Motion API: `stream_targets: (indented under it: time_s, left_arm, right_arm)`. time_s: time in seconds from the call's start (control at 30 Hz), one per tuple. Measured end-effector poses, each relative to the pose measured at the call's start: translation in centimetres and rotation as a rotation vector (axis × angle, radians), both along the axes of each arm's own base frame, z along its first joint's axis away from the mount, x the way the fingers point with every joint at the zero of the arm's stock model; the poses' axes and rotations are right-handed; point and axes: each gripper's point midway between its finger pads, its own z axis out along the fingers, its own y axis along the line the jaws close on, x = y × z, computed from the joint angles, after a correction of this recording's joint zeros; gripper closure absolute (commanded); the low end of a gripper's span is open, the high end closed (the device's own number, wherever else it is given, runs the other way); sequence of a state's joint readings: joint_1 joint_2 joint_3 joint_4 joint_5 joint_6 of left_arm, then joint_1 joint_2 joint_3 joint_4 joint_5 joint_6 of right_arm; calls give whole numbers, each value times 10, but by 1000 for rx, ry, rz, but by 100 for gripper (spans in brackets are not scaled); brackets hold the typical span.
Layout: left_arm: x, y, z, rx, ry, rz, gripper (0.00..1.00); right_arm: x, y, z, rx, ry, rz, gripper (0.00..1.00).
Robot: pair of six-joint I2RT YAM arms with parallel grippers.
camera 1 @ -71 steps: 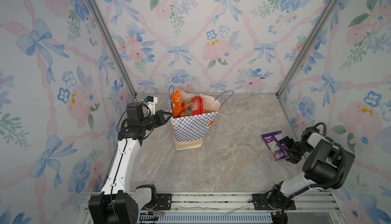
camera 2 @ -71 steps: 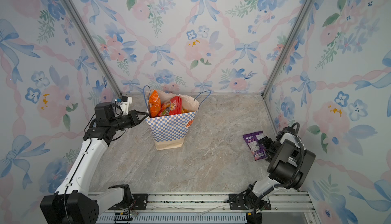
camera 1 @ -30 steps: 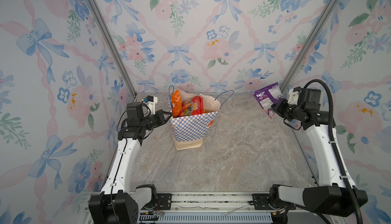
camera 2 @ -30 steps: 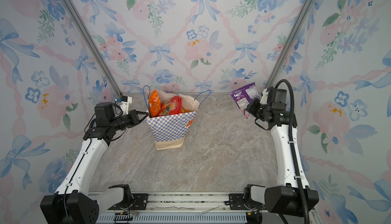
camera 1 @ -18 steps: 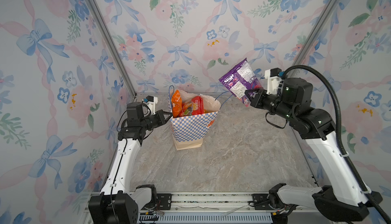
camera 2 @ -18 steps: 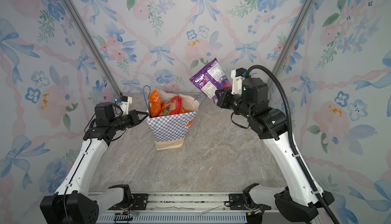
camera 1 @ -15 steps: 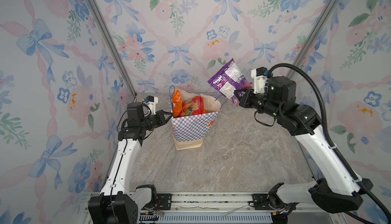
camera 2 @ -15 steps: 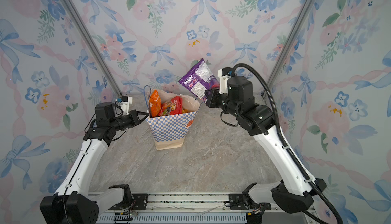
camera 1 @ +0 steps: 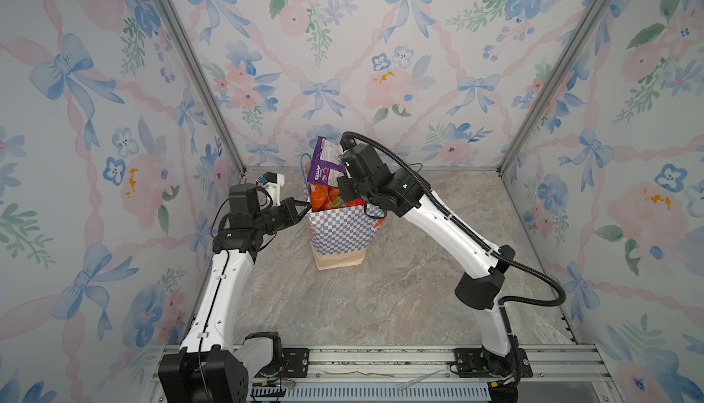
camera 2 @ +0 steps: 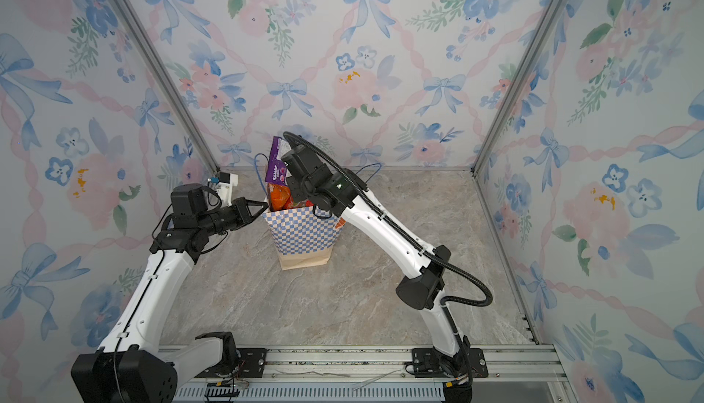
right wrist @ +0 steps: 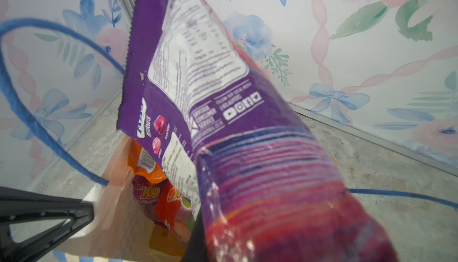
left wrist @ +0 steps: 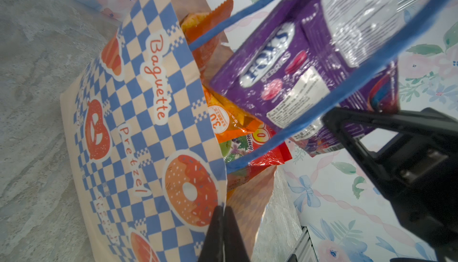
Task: Place the snacks into the paper bag
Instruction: Place the snack in the paper bag.
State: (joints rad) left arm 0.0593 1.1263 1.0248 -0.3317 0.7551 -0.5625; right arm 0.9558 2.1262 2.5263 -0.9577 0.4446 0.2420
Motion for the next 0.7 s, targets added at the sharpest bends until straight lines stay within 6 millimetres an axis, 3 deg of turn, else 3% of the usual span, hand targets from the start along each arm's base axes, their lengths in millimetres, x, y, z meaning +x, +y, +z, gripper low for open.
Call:
stream_targets:
  time_s: [0.27,0.7]
  left_arm:
    - [0,0,0,0,0,0,100]
    - [0,0,0,0,0,0,100]
  right_arm:
    - [-6,-22,-11,-133,-22,-39,100]
    - [-12,-44,27,-222,-111,-8,100]
